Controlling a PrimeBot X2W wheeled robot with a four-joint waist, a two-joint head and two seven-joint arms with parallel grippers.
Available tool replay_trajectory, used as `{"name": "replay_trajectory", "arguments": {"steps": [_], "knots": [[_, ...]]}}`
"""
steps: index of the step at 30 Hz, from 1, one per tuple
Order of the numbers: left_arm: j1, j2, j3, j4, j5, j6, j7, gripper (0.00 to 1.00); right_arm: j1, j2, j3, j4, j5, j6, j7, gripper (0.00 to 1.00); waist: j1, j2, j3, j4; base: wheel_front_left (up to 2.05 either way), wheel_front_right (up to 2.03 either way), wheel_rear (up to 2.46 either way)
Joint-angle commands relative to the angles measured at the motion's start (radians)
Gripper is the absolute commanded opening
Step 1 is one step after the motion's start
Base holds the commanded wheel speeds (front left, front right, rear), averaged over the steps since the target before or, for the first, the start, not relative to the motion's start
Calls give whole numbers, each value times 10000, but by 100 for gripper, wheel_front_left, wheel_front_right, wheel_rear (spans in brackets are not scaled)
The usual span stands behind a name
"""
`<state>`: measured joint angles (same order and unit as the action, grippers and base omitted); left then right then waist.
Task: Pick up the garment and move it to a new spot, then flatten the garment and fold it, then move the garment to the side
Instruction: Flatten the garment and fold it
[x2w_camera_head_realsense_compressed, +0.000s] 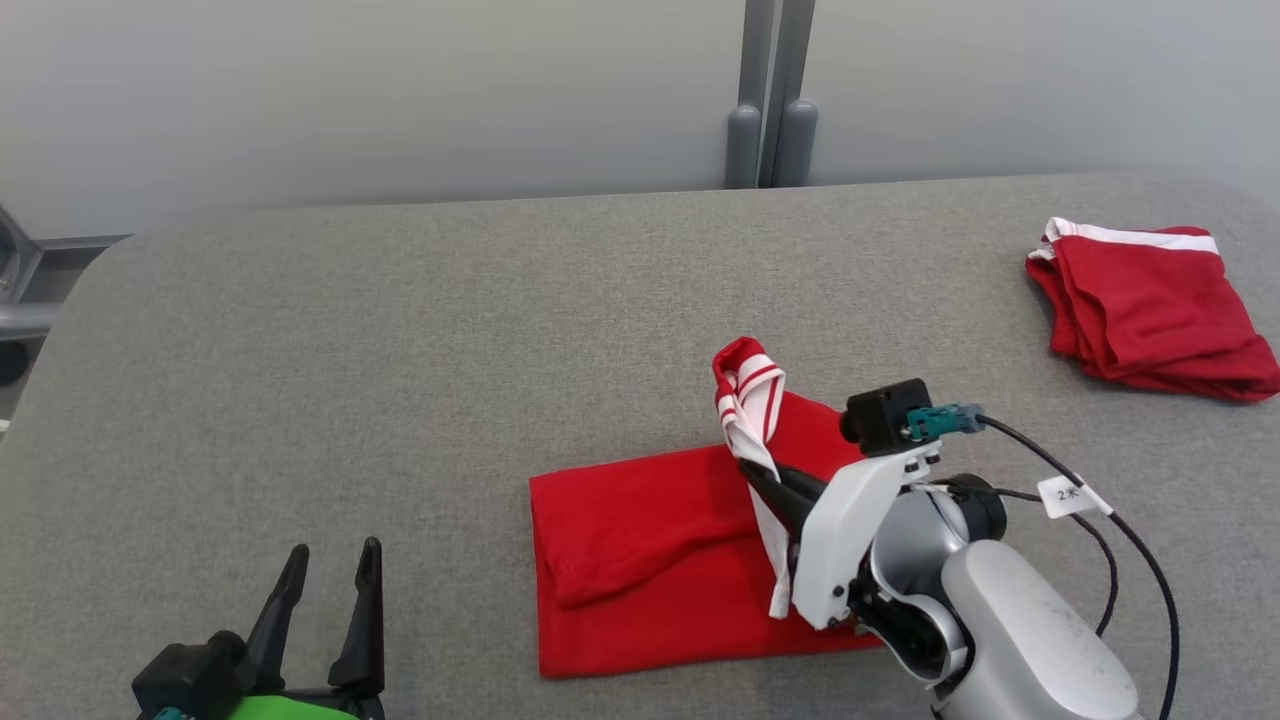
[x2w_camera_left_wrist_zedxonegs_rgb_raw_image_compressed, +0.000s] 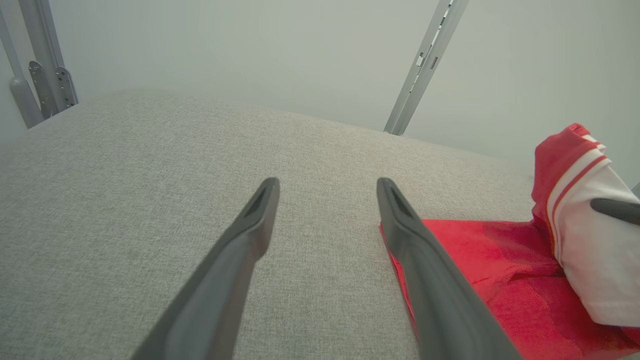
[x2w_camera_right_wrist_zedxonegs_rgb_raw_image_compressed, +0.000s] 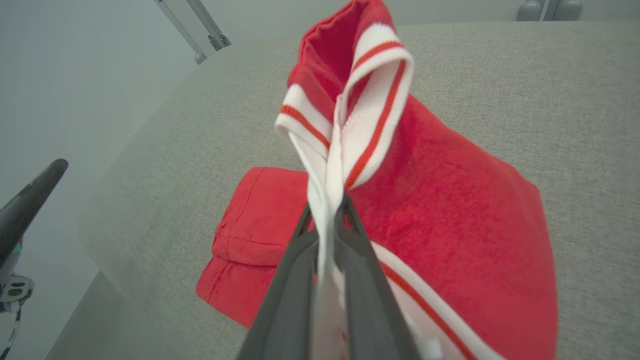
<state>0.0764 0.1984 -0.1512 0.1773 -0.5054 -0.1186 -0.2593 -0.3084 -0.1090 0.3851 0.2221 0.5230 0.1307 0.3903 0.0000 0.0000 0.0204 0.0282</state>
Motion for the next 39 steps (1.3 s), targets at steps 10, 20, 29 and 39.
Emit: {"name": "replay_trajectory", "arguments": {"steps": [10,20,29,39], "knots": [[-528,-73,-437,164,-69,-64,-12,100,-1131,579,985,2862,567,-2,-1104,0,0,0,133,901,0,0,0],[-718,-100,-718,413,-118,-100,-46,100,-1968,577,2366,4429,1773,0,-1816,0,0,0,102,1469,0,0,0],[-845,-82,-850,567,-166,-117,-53,100,-2579,580,3355,5372,2640,0,-2217,18,0,0,77,1674,0,0,0],[-893,-76,-910,651,-199,-114,-60,100,-3199,576,4423,5542,4034,-2,-2772,100,0,0,22,1644,0,0,0]]}}
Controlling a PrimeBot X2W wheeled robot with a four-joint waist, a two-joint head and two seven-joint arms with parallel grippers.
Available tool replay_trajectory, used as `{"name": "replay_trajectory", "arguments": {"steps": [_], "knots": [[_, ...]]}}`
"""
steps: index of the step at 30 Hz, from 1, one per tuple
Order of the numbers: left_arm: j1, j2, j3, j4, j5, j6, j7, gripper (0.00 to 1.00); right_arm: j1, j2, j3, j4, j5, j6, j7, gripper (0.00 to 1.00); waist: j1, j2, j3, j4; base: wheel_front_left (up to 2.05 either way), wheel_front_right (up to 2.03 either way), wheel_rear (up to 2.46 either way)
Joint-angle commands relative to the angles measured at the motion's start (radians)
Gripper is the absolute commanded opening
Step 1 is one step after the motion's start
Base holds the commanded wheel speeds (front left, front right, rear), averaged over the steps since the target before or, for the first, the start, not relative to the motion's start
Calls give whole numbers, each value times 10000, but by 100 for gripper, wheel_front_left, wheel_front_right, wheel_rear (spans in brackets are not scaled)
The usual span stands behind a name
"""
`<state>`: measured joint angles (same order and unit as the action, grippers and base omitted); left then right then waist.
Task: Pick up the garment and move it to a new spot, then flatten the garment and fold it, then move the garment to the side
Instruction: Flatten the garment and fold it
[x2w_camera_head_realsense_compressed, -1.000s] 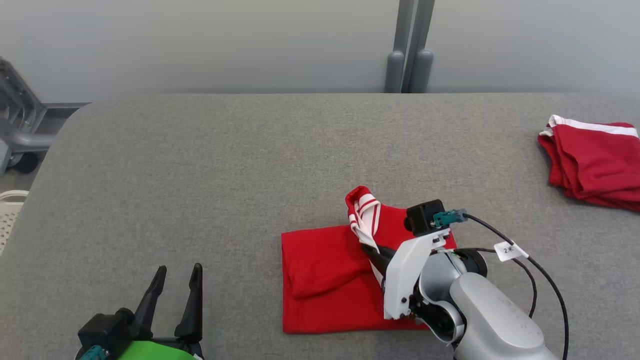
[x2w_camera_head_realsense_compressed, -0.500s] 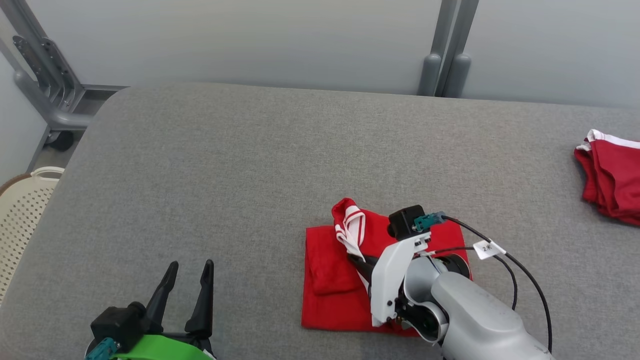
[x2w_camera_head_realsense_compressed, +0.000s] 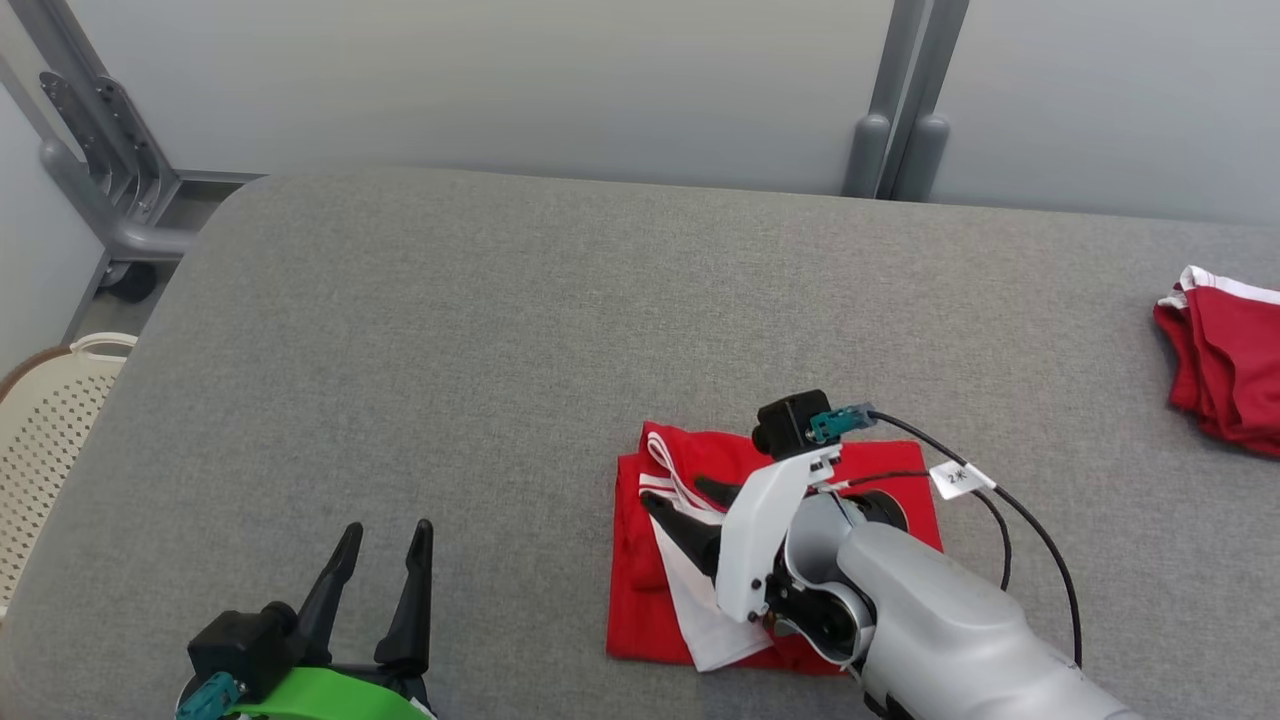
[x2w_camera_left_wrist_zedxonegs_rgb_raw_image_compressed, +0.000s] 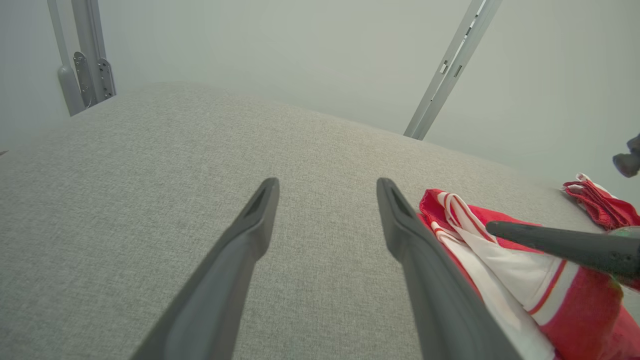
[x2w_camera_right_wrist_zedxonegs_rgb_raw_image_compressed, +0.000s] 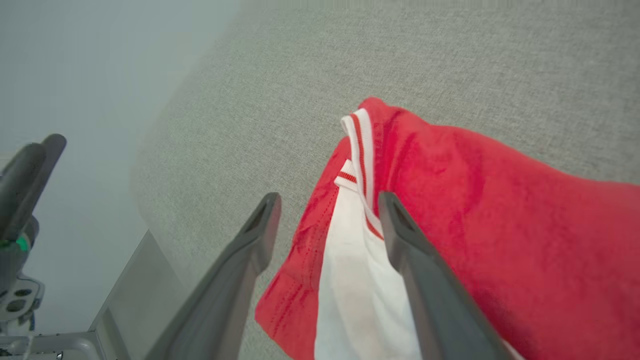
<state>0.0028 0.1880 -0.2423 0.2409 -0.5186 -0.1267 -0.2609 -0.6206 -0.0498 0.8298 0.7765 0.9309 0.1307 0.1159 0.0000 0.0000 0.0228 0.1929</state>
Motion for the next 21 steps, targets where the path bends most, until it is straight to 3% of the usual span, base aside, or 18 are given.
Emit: {"name": "replay_trajectory", "arguments": {"steps": [1,8,16,21], "knots": [[-154,26,-1,20,-68,-33,-46,100,-119,-16,51,-85,182,-2,-100,100,0,0,-7,-20,0,0,0],[-94,-20,-20,-10,-28,-33,-49,100,-699,-23,316,-490,1184,-2,-983,100,0,0,-27,-221,0,0,0],[45,-50,-14,-96,38,-26,-51,100,-1246,-23,-279,431,779,-2,-2286,100,0,0,-35,-544,0,0,0],[78,-99,-77,-140,105,-28,-46,100,-935,-480,-751,734,587,-2,-2834,100,0,0,-31,-687,0,0,0]]}}
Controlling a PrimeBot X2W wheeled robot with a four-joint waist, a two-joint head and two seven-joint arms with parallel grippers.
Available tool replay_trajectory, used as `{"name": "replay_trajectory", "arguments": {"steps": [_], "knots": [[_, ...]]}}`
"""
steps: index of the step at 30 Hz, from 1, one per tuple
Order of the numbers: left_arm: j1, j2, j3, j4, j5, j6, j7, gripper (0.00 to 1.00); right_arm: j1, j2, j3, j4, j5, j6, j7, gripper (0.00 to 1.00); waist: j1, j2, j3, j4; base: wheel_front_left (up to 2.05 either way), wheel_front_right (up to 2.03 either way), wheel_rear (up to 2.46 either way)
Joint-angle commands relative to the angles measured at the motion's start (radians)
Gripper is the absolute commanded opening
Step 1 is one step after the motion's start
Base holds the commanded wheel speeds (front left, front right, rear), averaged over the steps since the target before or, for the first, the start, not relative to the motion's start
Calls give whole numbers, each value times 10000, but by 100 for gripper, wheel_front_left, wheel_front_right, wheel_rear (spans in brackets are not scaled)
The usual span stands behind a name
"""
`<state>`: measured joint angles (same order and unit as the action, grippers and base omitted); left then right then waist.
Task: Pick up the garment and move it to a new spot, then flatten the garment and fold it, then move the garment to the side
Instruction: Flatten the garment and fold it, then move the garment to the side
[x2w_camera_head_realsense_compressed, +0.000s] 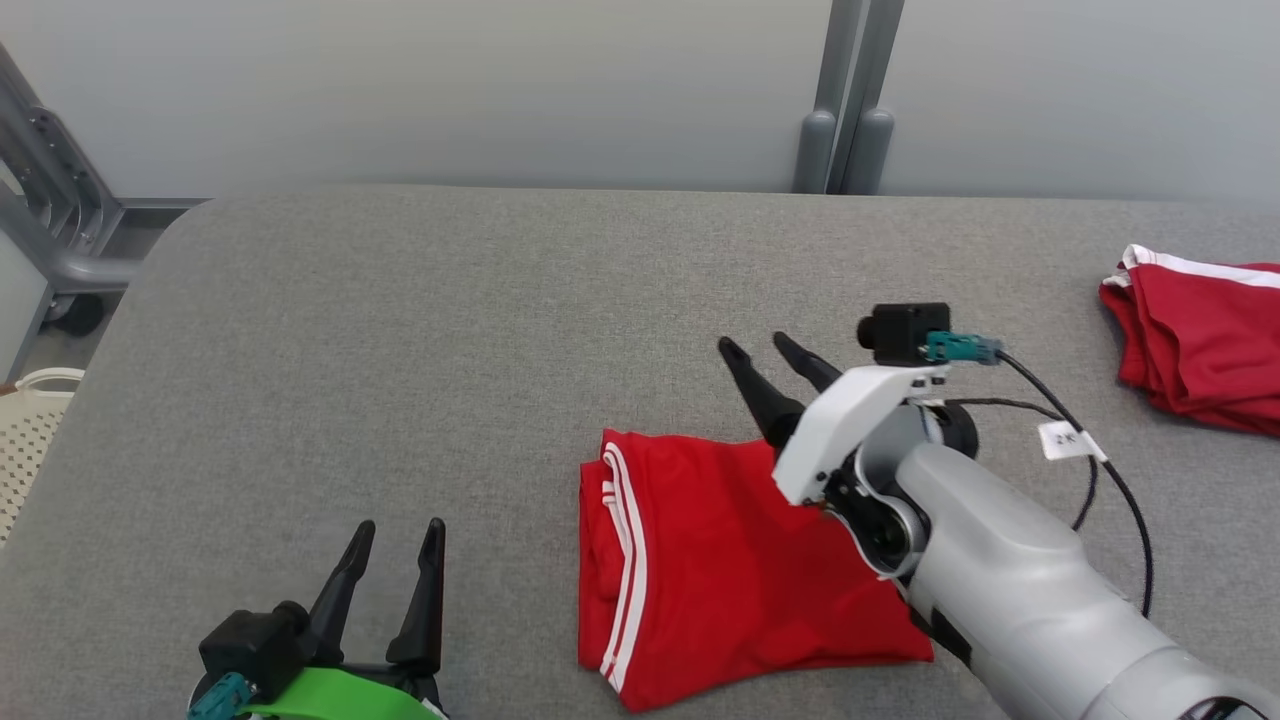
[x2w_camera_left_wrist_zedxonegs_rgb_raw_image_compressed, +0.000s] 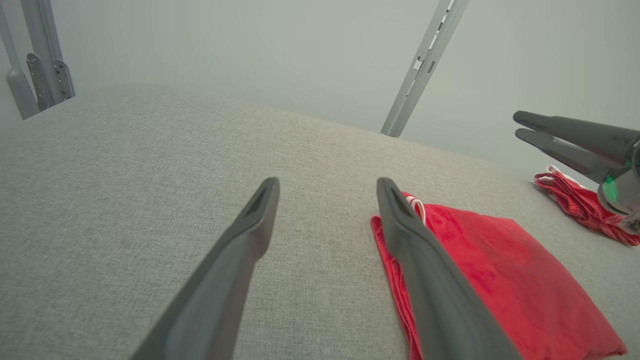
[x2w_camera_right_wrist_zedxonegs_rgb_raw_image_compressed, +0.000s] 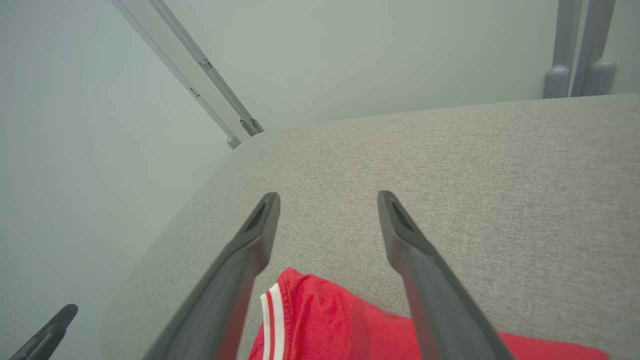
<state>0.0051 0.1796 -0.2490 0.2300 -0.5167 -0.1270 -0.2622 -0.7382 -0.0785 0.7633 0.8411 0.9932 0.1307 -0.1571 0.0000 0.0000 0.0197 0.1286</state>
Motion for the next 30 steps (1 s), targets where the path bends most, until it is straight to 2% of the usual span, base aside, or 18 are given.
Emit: {"name": "replay_trajectory", "arguments": {"steps": [1,5,12,13,20,25,30], "knots": [[59,-26,-28,-30,75,-25,-33,100,347,-302,-168,97,-40,-2,-166,100,0,0,-3,-69,0,0,0],[99,-61,-99,-30,84,-26,-33,100,760,-899,-425,10,-95,-2,-231,100,0,0,-7,-197,0,0,0],[179,-112,-112,-108,125,-17,-32,100,1525,-1976,-395,-516,-335,-2,349,100,0,0,30,-442,0,0,0],[179,-112,-112,-108,125,-17,-32,100,1525,-1976,-395,-516,-335,-2,349,100,0,0,30,-442,0,0,0],[224,-66,-39,-245,192,1,-32,100,2186,-2945,-133,-1520,-516,-2,1539,100,0,0,158,-507,0,0,0],[177,-36,-3,-303,251,38,-33,100,2571,-3267,-175,-1972,-553,-2,2316,100,0,0,284,-352,0,0,0],[103,-78,-43,-341,254,48,-33,100,2854,-3267,-335,-2160,-508,-2,2910,100,0,0,409,-69,0,0,0]]}}
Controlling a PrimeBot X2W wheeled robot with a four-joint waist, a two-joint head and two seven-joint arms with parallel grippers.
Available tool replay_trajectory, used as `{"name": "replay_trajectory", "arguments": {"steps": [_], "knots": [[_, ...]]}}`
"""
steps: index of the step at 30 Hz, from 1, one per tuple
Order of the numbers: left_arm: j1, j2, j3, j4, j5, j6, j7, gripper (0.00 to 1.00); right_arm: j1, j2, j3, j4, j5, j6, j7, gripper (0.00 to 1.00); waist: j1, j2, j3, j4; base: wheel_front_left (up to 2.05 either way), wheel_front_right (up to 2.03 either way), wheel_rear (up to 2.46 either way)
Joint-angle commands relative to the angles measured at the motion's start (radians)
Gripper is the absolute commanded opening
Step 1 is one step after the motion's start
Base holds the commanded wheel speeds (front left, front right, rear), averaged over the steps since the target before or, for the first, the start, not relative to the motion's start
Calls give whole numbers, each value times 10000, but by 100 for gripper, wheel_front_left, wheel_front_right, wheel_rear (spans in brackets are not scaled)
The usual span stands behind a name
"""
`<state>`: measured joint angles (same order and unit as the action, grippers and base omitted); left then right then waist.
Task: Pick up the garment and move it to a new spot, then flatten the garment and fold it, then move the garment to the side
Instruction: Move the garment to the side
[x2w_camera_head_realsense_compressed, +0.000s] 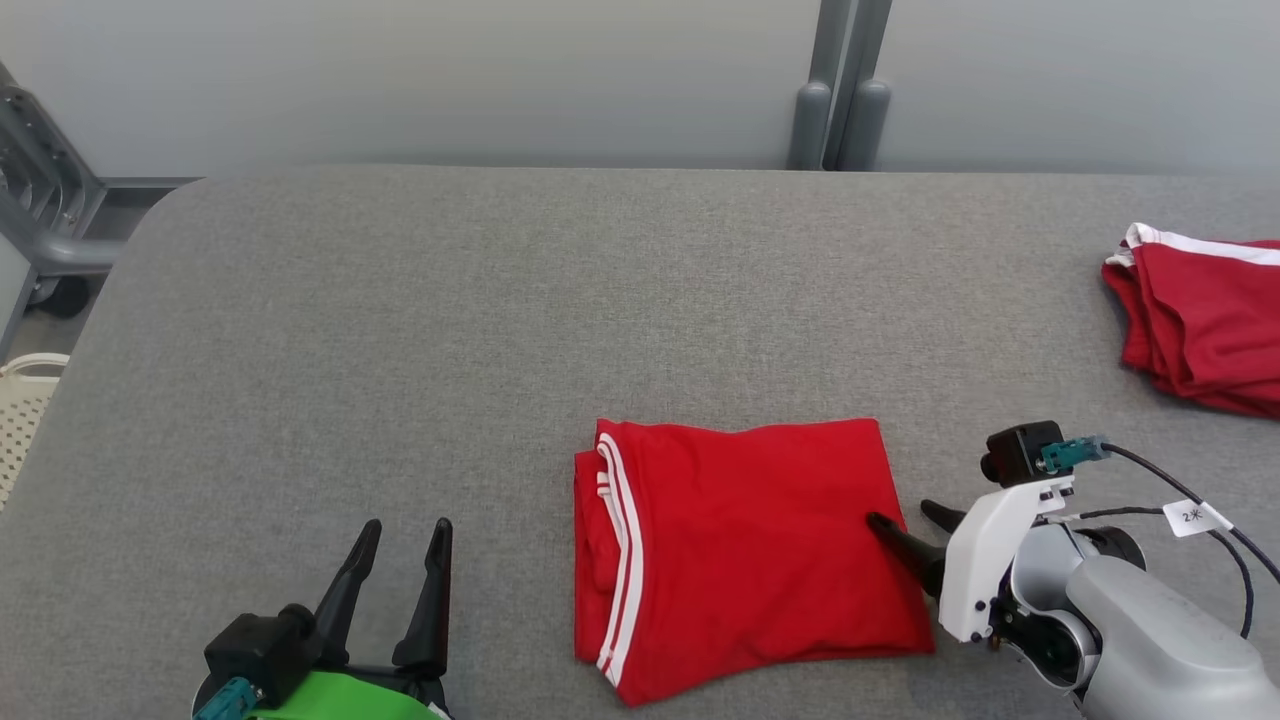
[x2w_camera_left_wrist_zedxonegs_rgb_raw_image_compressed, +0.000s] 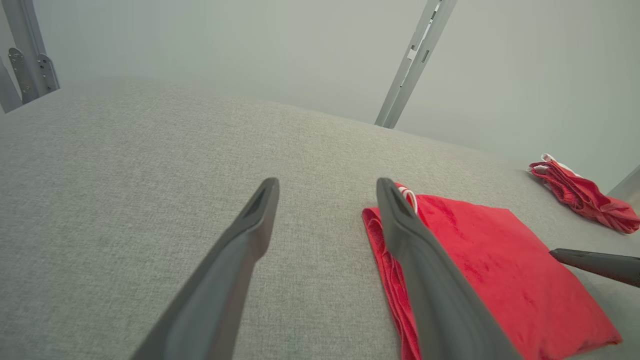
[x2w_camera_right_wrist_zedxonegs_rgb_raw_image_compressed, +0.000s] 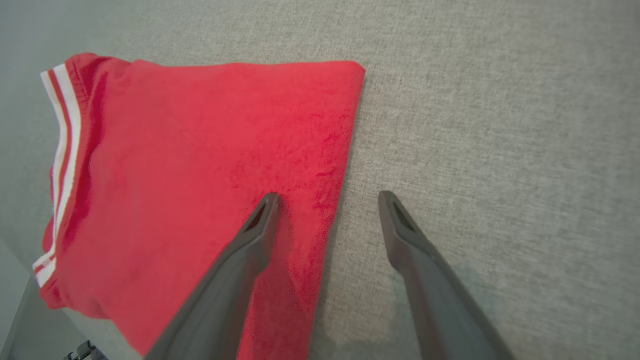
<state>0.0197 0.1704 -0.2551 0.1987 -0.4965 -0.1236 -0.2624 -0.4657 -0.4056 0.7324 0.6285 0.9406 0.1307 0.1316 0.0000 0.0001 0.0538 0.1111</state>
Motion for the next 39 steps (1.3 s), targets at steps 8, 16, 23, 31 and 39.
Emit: {"name": "replay_trajectory", "arguments": {"steps": [8,16,23,31,39], "knots": [[-49,9,103,21,38,22,-31,100,116,250,-354,130,11,-2,777,73,0,-1,174,428,0,0,0],[-43,-28,218,12,70,30,-31,100,-36,299,-502,-158,51,-2,932,0,0,-1,176,432,0,0,0],[-36,-66,297,-104,135,39,-31,100,-313,-1,-788,-341,-200,-6,874,0,0,-1,140,-95,0,0,0],[-144,-140,365,-228,197,16,-30,100,-723,-523,-1319,-465,-639,-5,1030,0,0,-1,203,-936,0,0,0],[-395,-185,445,-404,378,-16,-30,100,-1300,-1070,-2078,-642,-1345,-5,1383,0,0,-1,468,-2049,0,0,0]]}}
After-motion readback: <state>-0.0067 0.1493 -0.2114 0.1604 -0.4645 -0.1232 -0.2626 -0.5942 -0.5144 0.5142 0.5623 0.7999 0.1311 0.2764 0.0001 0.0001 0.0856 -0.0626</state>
